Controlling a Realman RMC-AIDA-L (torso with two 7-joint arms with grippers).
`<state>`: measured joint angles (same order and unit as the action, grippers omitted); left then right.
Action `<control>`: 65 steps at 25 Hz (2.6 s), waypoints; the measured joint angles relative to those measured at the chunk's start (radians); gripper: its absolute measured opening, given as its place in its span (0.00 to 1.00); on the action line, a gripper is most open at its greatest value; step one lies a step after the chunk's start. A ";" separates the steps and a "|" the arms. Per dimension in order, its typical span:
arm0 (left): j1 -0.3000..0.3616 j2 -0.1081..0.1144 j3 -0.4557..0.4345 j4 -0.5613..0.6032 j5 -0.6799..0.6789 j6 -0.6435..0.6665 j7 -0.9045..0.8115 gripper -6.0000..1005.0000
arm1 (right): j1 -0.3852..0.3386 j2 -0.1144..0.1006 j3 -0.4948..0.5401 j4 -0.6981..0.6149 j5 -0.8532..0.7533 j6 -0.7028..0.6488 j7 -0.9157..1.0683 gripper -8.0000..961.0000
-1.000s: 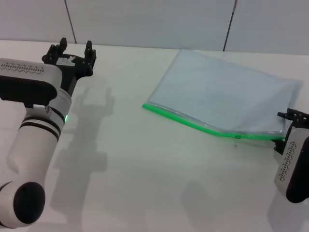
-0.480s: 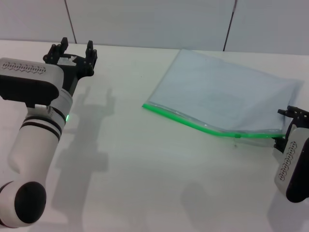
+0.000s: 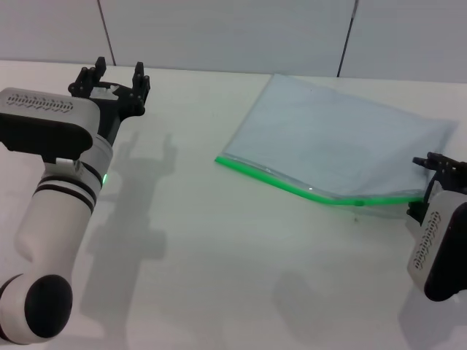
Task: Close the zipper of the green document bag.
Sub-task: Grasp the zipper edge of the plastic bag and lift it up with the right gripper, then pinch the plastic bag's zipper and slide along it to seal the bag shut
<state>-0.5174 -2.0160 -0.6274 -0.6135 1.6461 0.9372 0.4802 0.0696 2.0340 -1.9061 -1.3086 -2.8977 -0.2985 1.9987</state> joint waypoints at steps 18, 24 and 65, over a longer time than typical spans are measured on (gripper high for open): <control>-0.004 0.000 0.000 -0.003 0.003 0.000 0.000 0.62 | 0.056 0.001 -0.008 0.084 0.002 0.082 0.008 0.64; -0.004 -0.001 0.000 -0.005 0.003 0.000 0.000 0.62 | 0.060 0.002 -0.004 0.086 0.002 0.076 0.013 0.60; 0.002 0.109 -0.217 -0.566 0.209 -0.842 0.759 0.62 | 0.004 -0.007 0.012 -0.138 0.011 0.015 0.226 0.06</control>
<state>-0.5156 -1.9074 -0.8439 -1.1792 1.8554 0.0956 1.2388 0.0738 2.0269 -1.8941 -1.4467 -2.8871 -0.2833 2.2249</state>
